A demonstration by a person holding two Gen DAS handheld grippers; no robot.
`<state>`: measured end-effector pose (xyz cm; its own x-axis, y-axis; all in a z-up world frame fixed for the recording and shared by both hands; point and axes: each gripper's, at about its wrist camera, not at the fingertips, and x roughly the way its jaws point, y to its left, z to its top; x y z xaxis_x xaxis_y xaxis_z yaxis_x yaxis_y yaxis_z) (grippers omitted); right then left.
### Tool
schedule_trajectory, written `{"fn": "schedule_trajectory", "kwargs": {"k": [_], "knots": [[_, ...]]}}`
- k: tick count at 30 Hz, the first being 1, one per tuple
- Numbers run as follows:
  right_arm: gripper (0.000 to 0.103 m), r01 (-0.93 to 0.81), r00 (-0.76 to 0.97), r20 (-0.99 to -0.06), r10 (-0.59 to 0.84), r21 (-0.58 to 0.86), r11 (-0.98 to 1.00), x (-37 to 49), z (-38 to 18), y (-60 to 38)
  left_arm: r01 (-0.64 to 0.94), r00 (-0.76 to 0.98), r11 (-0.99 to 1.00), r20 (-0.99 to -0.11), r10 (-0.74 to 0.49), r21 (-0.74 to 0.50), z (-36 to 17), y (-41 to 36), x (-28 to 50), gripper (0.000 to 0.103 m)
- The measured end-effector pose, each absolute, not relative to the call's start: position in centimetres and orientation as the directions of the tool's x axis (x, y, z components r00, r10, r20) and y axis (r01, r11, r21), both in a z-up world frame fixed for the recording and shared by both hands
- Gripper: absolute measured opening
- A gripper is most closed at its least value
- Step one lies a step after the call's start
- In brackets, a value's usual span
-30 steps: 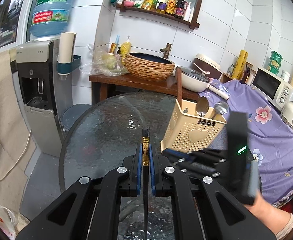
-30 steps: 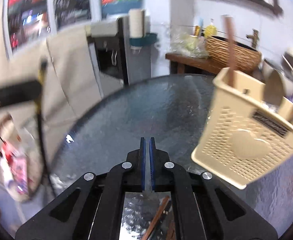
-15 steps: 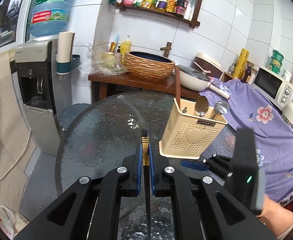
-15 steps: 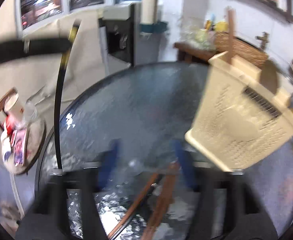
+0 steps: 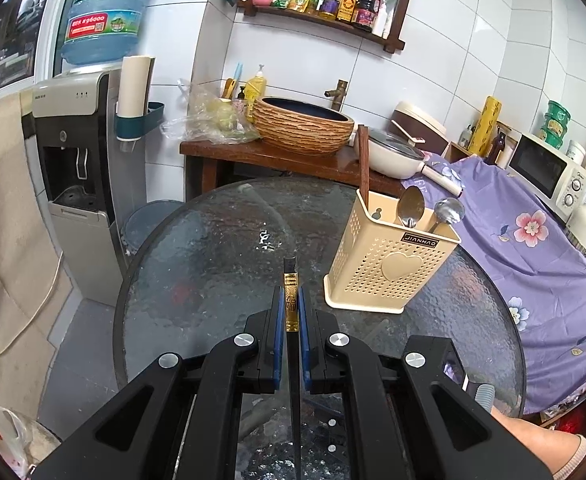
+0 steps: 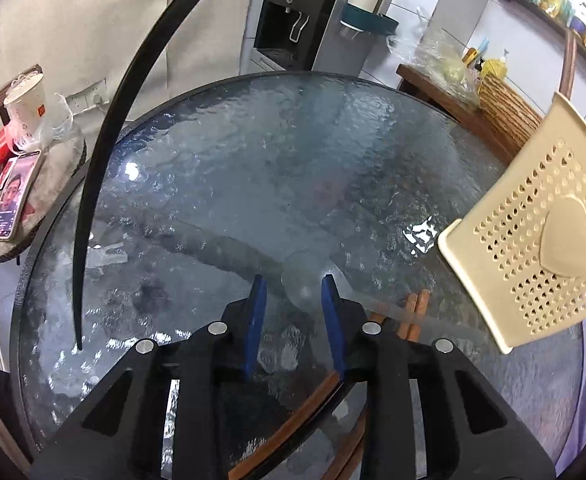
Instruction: Organize utensils
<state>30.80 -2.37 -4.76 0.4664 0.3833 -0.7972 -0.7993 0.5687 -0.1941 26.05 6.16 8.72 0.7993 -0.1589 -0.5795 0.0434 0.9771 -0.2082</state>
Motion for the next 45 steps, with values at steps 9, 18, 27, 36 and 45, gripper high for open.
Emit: {"fn": "schedule_trajectory", "kwargs": {"k": [9,18,27,36,45], "knots": [[0.009,-0.781,0.499,-0.787,0.363,-0.227,0.583,31.1,-5.0,-1.9,0.052,0.795,0.976,-0.582,-0.169,-0.213,8.6,6.2,26.2,0.007],[0.004,-0.757,0.567,-0.729,0.384,-0.277,0.592,29.7,-3.4,-3.0,0.057,0.795,0.977,-0.583,-0.171,-0.208,8.6,5.8,26.0,0.007],[0.003,-0.699,0.627,-0.633,0.454,-0.2,0.687,30.1,1.8,-7.2,0.075,0.795,0.977,-0.579,-0.178,-0.198,8.8,4.6,26.1,0.007],[0.003,-0.622,0.615,-0.582,0.532,0.057,0.781,32.5,5.3,-13.1,0.105,0.798,0.977,-0.57,-0.194,-0.186,9.3,2.9,26.4,0.007],[0.003,-0.55,0.527,-0.484,0.698,0.432,0.715,34.6,7.5,-18.2,0.136,0.808,0.971,-0.545,-0.224,-0.197,10.6,1.3,26.8,0.007]]}}
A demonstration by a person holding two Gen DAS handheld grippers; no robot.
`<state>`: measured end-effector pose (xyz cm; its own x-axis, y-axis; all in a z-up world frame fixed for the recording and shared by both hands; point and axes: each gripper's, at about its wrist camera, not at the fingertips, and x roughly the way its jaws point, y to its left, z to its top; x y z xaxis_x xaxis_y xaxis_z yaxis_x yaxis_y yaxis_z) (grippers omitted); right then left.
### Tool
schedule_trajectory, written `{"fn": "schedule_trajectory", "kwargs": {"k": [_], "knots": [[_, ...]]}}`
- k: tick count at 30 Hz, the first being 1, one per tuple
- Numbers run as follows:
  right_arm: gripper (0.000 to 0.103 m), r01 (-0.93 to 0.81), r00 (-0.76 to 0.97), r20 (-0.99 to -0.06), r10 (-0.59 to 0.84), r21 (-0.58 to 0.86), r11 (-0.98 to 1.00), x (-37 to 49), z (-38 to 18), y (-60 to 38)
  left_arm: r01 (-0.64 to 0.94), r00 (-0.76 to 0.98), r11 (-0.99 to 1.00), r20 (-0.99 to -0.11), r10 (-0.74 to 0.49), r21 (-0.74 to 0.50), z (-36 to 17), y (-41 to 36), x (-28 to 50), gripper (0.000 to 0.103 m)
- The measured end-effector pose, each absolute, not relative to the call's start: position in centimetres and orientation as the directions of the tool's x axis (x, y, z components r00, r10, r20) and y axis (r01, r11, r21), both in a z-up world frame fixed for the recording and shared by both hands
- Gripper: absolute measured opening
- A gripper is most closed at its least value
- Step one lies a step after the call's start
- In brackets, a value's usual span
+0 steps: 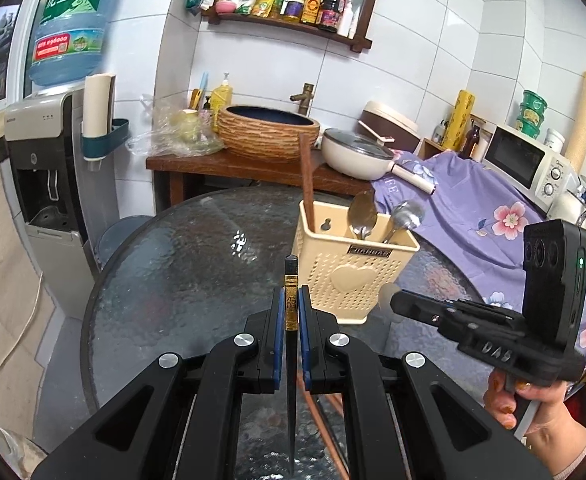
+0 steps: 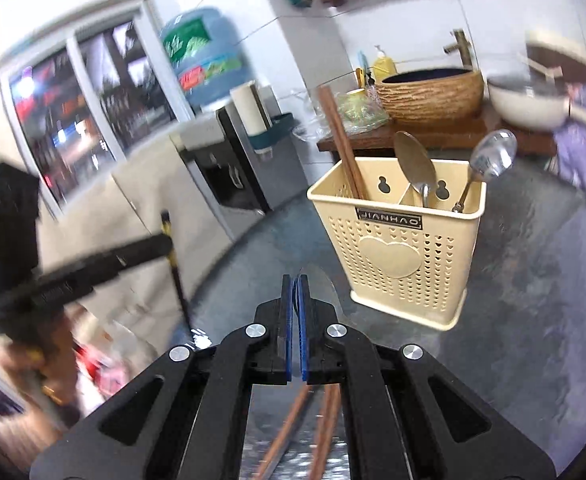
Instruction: Organize utensils
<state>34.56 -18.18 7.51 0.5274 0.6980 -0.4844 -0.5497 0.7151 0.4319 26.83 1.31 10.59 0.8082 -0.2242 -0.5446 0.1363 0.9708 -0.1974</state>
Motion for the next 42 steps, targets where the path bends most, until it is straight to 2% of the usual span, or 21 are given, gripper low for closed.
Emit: {"fn": "schedule_trajectory", "kwargs": {"k": [4,12,20,27,34,42], "knots": [[0.003,-0.534,0.494,-0.43,0.755,0.535,0.654,34.5,8.4,-19.4,0.152,0.819,0.967,-0.521,-0.238,-0.202,12.0,0.7,27.0,0.007],[0.003,-0.56,0.518,-0.392,0.76,0.517,0.648,33.9,12.2,-19.9,0.204,0.837,0.959,-0.473,-0.275,-0.197,16.2,-1.1,27.9,0.007],[0.003,-0.557,0.57,-0.286,0.77,0.554,0.618,35.5,18.4,-21.3,0.257,0.862,0.95,-0.401,-0.309,-0.179,22.9,-2.4,28.3,0.007],[0.003,-0.539,0.652,-0.221,0.725,0.538,0.648,38.5,22.9,-22.0,0.203,0.914,0.966,-0.322,-0.246,-0.163,27.9,-3.6,31.3,0.007],[0.003,-0.475,0.684,-0.249,0.685,0.561,0.678,41.9,20.5,-22.3,0.137,0.937,0.973,-0.295,-0.188,-0.185,27.1,-4.6,35.8,0.007],[0.003,-0.404,0.672,-0.314,0.67,0.603,0.688,43.7,15.3,-23.1,0.097,0.895,0.974,-0.41,-0.175,-0.202,21.0,-4.9,39.1,0.007]]}}
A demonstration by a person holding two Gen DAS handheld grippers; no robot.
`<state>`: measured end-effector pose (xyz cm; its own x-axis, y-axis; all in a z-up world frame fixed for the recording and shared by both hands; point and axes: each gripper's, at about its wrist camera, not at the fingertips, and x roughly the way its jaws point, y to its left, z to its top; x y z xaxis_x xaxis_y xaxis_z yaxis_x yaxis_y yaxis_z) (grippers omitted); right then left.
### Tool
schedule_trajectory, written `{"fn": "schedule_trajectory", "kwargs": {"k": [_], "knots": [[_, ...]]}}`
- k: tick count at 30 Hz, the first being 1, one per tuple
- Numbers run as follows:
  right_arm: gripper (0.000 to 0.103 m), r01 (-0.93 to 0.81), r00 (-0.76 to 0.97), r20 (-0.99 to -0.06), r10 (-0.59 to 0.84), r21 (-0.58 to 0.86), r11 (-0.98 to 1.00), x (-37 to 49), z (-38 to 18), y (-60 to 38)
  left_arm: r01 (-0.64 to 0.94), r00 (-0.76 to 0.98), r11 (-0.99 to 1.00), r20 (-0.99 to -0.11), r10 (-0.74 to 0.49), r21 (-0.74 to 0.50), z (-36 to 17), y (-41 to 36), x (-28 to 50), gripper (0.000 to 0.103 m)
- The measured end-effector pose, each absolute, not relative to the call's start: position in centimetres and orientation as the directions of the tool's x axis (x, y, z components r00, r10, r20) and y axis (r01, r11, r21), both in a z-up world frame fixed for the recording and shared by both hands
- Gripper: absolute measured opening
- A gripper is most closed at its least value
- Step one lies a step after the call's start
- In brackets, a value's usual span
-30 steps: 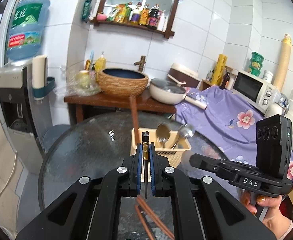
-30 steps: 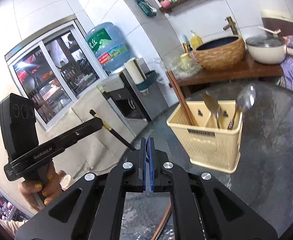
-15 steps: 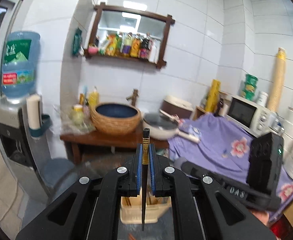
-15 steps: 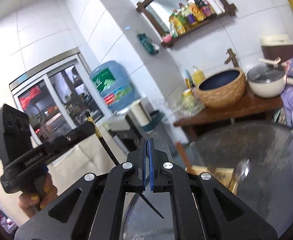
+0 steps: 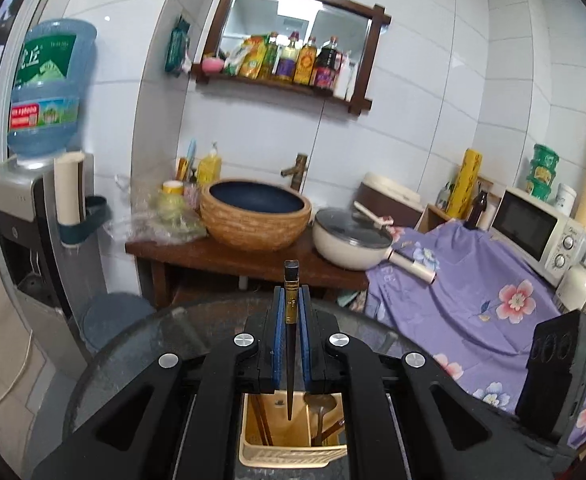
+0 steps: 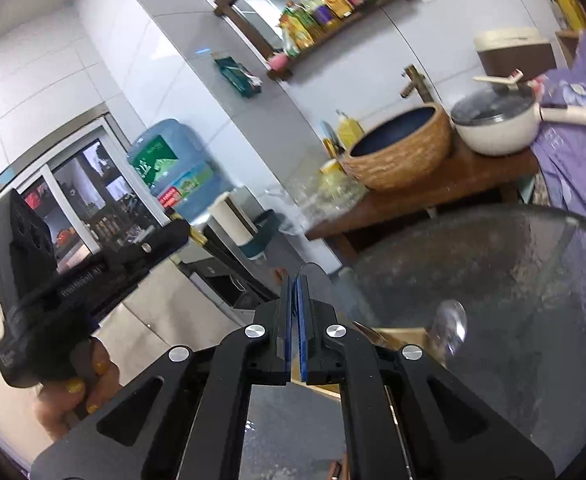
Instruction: Organize utensils
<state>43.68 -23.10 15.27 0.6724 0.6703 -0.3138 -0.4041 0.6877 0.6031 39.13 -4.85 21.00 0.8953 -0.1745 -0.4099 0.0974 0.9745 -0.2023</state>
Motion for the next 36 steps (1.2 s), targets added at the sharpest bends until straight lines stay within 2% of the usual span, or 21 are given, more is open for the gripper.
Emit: {"fn": "schedule_trajectory", "kwargs": {"k": [7,16,22,28,32,36], "knots": [[0.003,-0.364,0.686,-0.381,0.62,0.558,0.746,43.5,11.9,-22.9,0.085,0.856,0.978,-0.488,-0.171,-0.193,16.2,-5.0,39.8,0.007],[0.003,-0.328,0.7,-0.43,0.57,0.516,0.792,43.4,9.0,-23.0,0.075,0.831,0.979,-0.531,-0.166,-0.189,13.2,-5.0,39.8,0.007],[0.003,-0.362,0.694,-0.315,0.647,0.625,0.692,43.6,10.2,-24.0,0.075,0.846,0.981,-0.509,-0.156,-0.176,13.8,-5.0,39.5,0.007],[0.003,-0.404,0.694,-0.151,0.704,0.728,0.554,43.4,12.0,-25.3,0.075,0.851,0.982,-0.502,-0.154,-0.174,14.3,-5.0,39.3,0.007],[0.003,-0.392,0.687,-0.145,0.712,0.751,0.532,43.5,11.0,-25.4,0.077,0.847,0.982,-0.508,-0.155,-0.172,14.2,-4.9,39.3,0.007],[0.003,-0.345,0.69,-0.228,0.687,0.731,0.589,43.7,9.2,-24.9,0.081,0.842,0.983,-0.516,-0.155,-0.164,13.8,-5.2,39.3,0.007]]}}
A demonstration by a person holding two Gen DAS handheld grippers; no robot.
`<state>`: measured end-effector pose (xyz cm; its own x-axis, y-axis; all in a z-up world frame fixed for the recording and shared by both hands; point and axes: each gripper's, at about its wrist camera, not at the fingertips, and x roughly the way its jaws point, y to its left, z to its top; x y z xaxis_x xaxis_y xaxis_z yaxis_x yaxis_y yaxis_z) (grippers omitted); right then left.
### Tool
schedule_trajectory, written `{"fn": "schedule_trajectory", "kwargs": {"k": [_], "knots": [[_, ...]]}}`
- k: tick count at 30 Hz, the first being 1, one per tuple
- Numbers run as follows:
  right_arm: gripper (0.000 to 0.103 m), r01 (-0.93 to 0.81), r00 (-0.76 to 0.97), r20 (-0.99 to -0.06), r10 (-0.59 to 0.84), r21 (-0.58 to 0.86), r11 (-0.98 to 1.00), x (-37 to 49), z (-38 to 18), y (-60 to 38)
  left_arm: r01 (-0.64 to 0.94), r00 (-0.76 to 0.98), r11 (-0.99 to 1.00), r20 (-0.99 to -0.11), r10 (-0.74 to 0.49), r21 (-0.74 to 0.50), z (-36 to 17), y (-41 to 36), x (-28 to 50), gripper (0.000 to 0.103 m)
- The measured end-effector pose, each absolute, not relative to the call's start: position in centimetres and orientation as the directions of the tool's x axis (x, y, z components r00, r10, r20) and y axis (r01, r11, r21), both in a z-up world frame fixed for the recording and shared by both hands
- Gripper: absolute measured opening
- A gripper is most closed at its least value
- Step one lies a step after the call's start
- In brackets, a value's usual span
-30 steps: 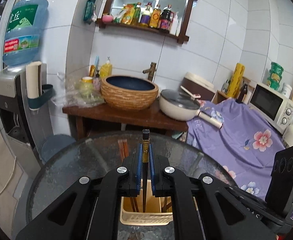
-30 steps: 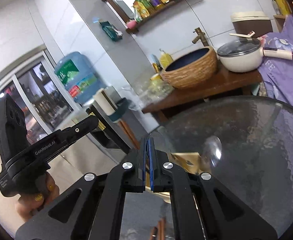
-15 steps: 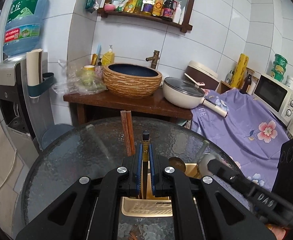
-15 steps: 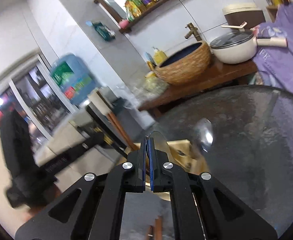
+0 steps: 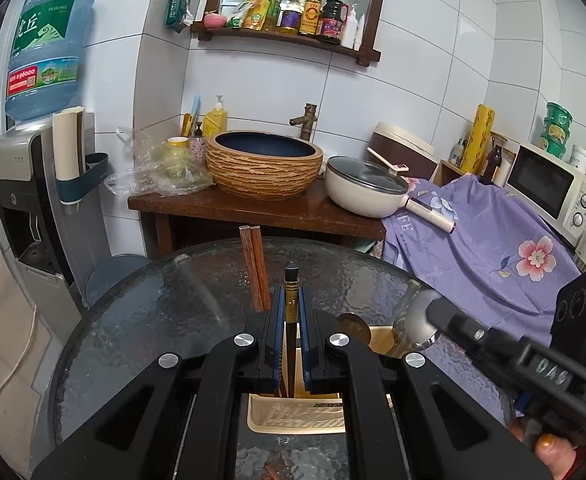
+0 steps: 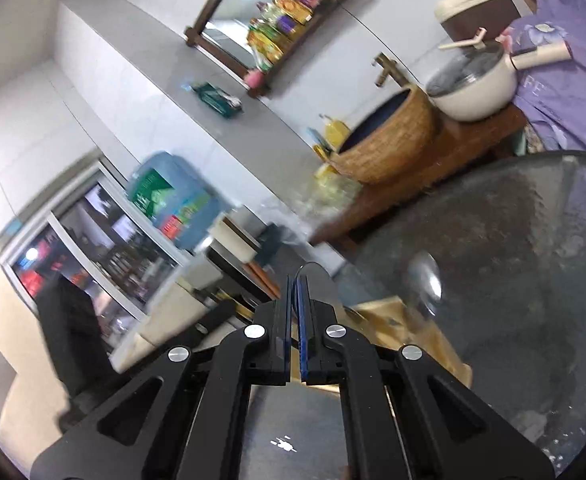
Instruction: Organize utensils
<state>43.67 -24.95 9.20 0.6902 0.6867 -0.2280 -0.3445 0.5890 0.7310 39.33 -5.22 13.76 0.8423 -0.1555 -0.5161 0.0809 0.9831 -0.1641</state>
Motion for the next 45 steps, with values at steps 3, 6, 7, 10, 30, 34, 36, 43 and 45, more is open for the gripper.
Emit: {"fn": "schedule_trajectory", "kwargs": {"k": [3,6,7,10,30,34,36,43,45], "knots": [[0.003,-0.323,0.685,-0.267,0.678,0.722,0.611,43.7,7.9,-24.6,0.08,0.84,0.984,-0.521,-0.154,-0.162,13.4,-5.3,39.4,0.007],[0.003,-0.321,0.682,-0.293,0.67,0.703,0.635,43.6,7.2,-24.1,0.081,0.839,0.985,-0.523,-0.15,-0.153,13.0,-5.3,39.3,0.007],[0.003,-0.325,0.686,-0.298,0.664,0.691,0.646,43.4,7.2,-24.0,0.081,0.841,0.986,-0.521,-0.147,-0.148,13.0,-5.3,39.3,0.007],[0.004,-0.322,0.708,-0.329,0.625,0.637,0.7,43.0,7.5,-23.7,0.083,0.838,0.985,-0.524,-0.151,-0.151,12.9,-5.3,39.2,0.007],[0.056,-0.364,0.745,-0.546,0.382,0.148,0.92,34.3,8.0,-21.1,0.142,0.874,0.989,-0.465,-0.142,-0.036,12.9,-3.8,28.7,0.075],[0.056,-0.423,0.635,-0.689,0.348,0.066,0.904,32.4,4.0,-18.4,0.116,0.797,0.993,-0.593,-0.113,-0.034,8.4,-2.4,28.1,0.069],[0.056,-0.442,0.591,-0.732,0.339,0.058,0.895,32.0,2.2,-17.5,0.107,0.765,0.994,-0.636,-0.096,-0.022,6.3,-2.1,27.9,0.061],[0.049,-0.49,0.481,-0.815,0.323,0.056,0.87,32.5,-2.5,-15.0,0.144,0.634,0.989,-0.766,-0.106,-0.018,-0.3,-2.8,27.2,0.042],[0.048,-0.5,0.487,-0.822,0.297,0.017,0.866,32.5,-3.2,-14.4,0.156,0.62,0.988,-0.777,-0.111,-0.017,-1.0,-3.1,27.0,0.04]]}}
